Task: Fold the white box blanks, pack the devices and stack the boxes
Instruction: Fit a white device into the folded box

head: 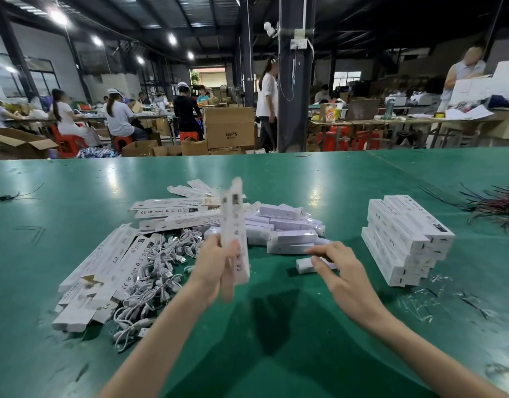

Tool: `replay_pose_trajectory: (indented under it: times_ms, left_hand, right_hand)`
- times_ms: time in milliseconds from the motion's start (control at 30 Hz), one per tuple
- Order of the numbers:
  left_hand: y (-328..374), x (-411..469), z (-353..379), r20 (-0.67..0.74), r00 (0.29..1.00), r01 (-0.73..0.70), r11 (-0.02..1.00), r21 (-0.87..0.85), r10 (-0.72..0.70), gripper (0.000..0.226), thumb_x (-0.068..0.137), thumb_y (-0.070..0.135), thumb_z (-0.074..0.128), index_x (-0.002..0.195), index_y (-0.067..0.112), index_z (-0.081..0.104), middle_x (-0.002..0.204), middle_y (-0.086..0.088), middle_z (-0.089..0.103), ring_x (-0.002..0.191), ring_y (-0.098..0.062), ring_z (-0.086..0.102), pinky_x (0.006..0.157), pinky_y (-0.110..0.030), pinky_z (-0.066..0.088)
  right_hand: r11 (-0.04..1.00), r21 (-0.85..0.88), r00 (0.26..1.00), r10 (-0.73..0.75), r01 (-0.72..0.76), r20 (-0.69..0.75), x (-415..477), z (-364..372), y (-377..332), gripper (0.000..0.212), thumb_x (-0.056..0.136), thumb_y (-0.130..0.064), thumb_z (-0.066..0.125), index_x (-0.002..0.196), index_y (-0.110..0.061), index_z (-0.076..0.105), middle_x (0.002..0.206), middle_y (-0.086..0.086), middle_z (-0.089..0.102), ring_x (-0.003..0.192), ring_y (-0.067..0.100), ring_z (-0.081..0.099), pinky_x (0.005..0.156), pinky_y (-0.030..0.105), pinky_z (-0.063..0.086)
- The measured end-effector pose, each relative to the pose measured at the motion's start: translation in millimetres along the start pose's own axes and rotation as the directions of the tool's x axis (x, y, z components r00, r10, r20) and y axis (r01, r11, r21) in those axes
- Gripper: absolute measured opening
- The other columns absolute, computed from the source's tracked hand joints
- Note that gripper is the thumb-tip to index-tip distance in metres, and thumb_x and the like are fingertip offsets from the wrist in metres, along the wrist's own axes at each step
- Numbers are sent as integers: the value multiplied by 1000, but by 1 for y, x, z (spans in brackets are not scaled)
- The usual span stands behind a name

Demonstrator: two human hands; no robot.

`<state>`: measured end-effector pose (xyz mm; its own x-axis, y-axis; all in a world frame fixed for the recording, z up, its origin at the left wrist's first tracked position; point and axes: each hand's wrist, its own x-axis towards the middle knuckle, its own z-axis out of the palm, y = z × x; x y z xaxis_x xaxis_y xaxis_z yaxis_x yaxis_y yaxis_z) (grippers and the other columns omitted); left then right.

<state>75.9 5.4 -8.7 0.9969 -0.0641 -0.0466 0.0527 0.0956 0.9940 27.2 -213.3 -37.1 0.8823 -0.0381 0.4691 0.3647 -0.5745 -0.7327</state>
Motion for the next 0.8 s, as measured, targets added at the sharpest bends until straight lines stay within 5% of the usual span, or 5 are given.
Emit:
replay_pose_trajectory:
  times_ms: [100, 200, 367, 500, 800]
  left_hand:
    - [-21, -6, 18, 116, 987, 115, 993, 4, -115, 24, 94, 22, 51, 108, 3, 51, 83, -5, 55, 61, -13, 57, 53, -24, 49]
    - [-30, -12, 30, 219, 970, 119, 992, -27, -110, 45, 75, 41, 64, 103, 7, 53, 62, 6, 43, 45, -6, 42, 50, -25, 42]
    - [-34, -28, 45, 375, 926, 15, 998, 66, -39, 38, 74, 34, 70, 100, 9, 60, 62, 11, 56, 52, -5, 49, 53, -24, 45]
    - [-34, -35, 49, 450, 893, -59, 996, 65, 24, 5, 92, 6, 60, 97, 7, 60, 79, -4, 67, 57, -13, 59, 58, -24, 51]
    - [-35, -36, 47, 514, 856, -118, 989, 84, 58, 16, 97, 6, 51, 108, 6, 63, 98, -8, 74, 76, -21, 71, 71, -28, 56]
  right_hand:
    - [945, 241, 973, 200, -222, 113, -2, 2, -1, 14, 97, -19, 55, 102, -26, 66, 92, -20, 67, 98, 6, 56, 84, 9, 39]
    - [820, 425, 920, 301, -384, 250, -2, 8, -2, 13, 95, -25, 55, 102, -23, 66, 103, -6, 71, 104, 10, 61, 92, 15, 44]
    - [645, 614, 883, 238, -454, 404, -4, 14, -6, 46, 80, -33, 61, 118, -7, 63, 115, 6, 70, 111, 16, 62, 101, 29, 43]
    - [542, 721, 898, 186, -432, 398, -4, 11, -7, 38, 76, -31, 67, 103, -4, 70, 99, 16, 69, 83, 16, 63, 79, 24, 52]
    - [549, 730, 914, 241, -406, 327, -3, 9, -5, 34, 66, -31, 77, 93, -9, 76, 99, 21, 71, 80, 28, 57, 68, 31, 46]
